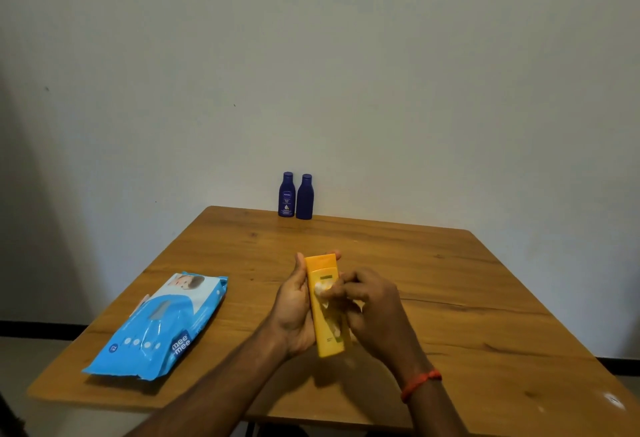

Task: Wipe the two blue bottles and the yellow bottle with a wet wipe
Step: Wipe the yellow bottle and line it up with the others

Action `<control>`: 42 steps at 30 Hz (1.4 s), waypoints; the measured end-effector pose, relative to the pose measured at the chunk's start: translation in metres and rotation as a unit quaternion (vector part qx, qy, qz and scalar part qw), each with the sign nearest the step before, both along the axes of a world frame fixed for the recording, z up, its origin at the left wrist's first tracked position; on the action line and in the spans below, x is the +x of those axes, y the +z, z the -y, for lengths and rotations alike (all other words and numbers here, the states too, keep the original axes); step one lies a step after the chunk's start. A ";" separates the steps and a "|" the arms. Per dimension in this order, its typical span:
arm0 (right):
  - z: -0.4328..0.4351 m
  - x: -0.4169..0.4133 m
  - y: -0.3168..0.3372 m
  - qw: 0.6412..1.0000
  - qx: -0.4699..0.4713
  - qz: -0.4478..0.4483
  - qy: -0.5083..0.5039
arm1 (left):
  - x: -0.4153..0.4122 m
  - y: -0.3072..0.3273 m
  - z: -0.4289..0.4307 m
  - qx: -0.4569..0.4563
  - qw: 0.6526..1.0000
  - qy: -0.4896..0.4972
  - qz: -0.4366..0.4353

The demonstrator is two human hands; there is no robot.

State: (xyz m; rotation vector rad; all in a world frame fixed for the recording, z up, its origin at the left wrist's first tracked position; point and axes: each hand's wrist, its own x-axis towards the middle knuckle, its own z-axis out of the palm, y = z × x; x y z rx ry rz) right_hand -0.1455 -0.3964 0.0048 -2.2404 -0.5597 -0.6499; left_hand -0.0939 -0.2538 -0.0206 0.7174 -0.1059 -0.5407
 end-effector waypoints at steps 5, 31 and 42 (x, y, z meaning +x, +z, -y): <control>-0.014 0.019 0.013 0.990 0.069 0.061 -0.104 | 0.001 0.003 0.004 0.027 0.999 -0.010 0.017; -0.009 0.007 0.007 0.995 0.007 0.072 -0.068 | 0.004 0.009 -0.001 0.036 0.999 0.019 0.027; -0.019 -0.041 -0.066 1.000 -0.022 -0.012 0.010 | 0.012 -0.013 -0.009 0.071 0.994 0.082 0.030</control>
